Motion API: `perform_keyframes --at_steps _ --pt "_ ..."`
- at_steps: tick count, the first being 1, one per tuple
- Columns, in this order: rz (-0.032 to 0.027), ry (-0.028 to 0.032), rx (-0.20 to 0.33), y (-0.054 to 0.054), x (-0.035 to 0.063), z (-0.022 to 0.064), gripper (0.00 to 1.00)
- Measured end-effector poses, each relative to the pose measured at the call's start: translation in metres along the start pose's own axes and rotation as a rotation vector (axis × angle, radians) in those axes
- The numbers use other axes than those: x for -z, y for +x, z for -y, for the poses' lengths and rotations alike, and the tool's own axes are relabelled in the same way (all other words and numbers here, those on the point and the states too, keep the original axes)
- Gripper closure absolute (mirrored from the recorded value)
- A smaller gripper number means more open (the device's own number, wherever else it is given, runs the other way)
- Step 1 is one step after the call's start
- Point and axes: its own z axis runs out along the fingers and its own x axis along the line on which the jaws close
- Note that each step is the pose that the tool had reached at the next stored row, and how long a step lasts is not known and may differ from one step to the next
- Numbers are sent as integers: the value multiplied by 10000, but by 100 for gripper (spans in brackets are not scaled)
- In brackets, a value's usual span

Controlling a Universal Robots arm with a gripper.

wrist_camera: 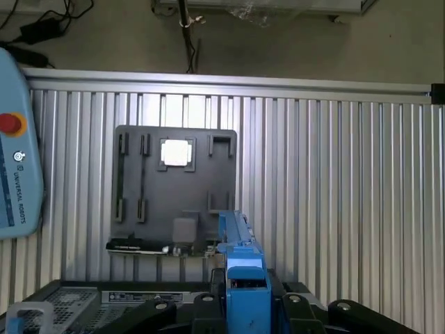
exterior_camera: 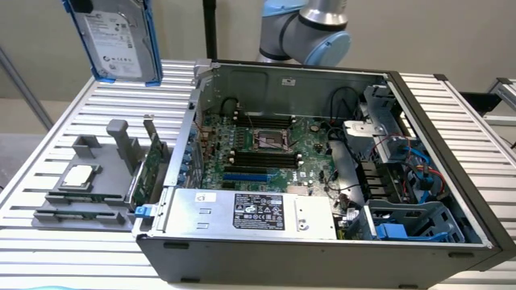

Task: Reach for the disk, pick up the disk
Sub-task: 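Pick up the disk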

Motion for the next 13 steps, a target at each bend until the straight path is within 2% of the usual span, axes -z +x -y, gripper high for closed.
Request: perform_keyframes --at_steps 6,13 --pt "6 -26 -2 29 257 266 67" --pt "5 -72 -5 56 395 579 67"
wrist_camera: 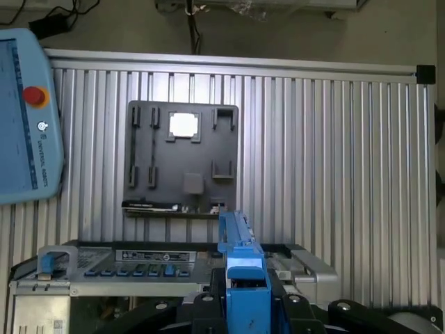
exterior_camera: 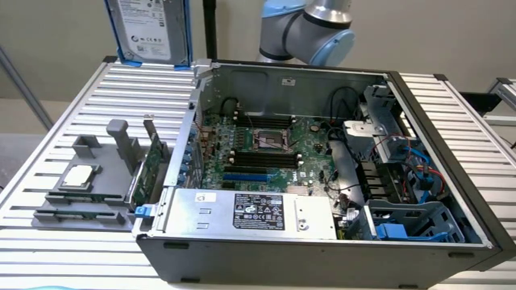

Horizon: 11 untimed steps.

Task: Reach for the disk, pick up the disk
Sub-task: 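Pick up the disk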

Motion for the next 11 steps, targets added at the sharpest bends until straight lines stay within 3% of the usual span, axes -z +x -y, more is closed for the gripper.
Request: perform_keyframes --at_steps 11 --pt "2 -2 -1 64 25 499 67"
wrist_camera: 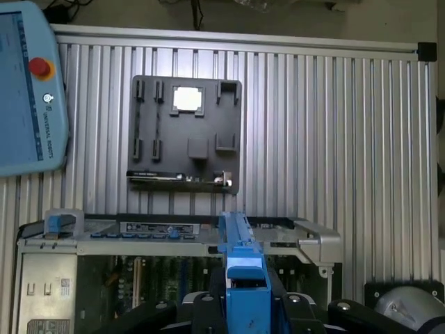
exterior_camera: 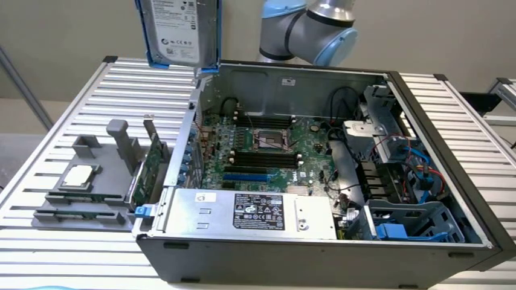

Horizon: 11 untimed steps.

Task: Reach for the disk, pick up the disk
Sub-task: 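Pick up the disk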

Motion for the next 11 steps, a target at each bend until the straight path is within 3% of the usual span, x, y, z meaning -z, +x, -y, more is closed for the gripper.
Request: perform_keyframes --at_steps 6,11 --pt "3 0 2 27 12 274 67" --pt "27 12 4 110 26 482 67"
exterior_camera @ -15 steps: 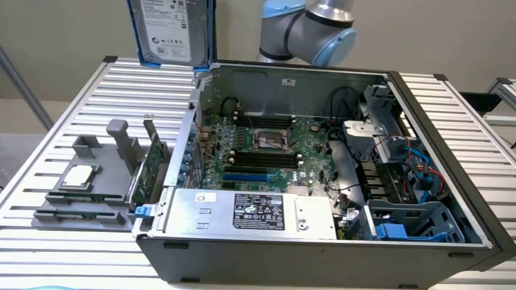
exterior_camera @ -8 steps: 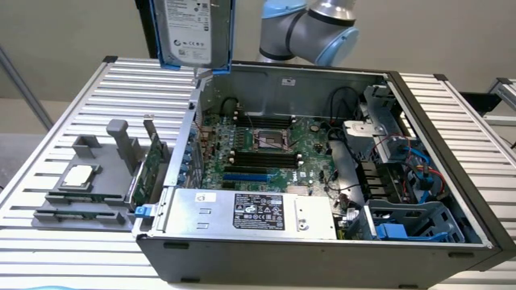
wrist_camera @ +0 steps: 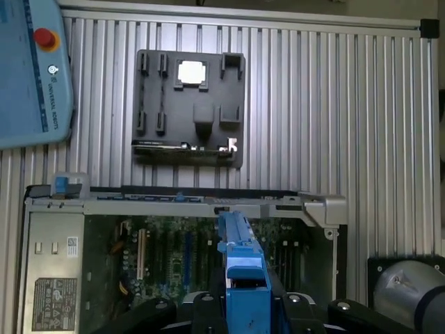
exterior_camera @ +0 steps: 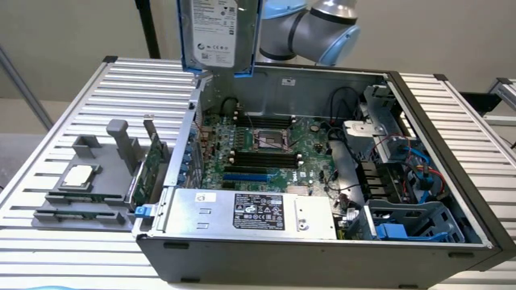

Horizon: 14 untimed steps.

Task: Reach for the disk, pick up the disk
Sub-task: 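Pick up the disk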

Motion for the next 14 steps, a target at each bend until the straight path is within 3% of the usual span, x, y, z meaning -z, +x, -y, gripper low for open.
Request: perform_keyframes --at_steps 9,14 --pt "84 213 19 177 24 290 67" --pt "107 256 25 270 39 484 67"
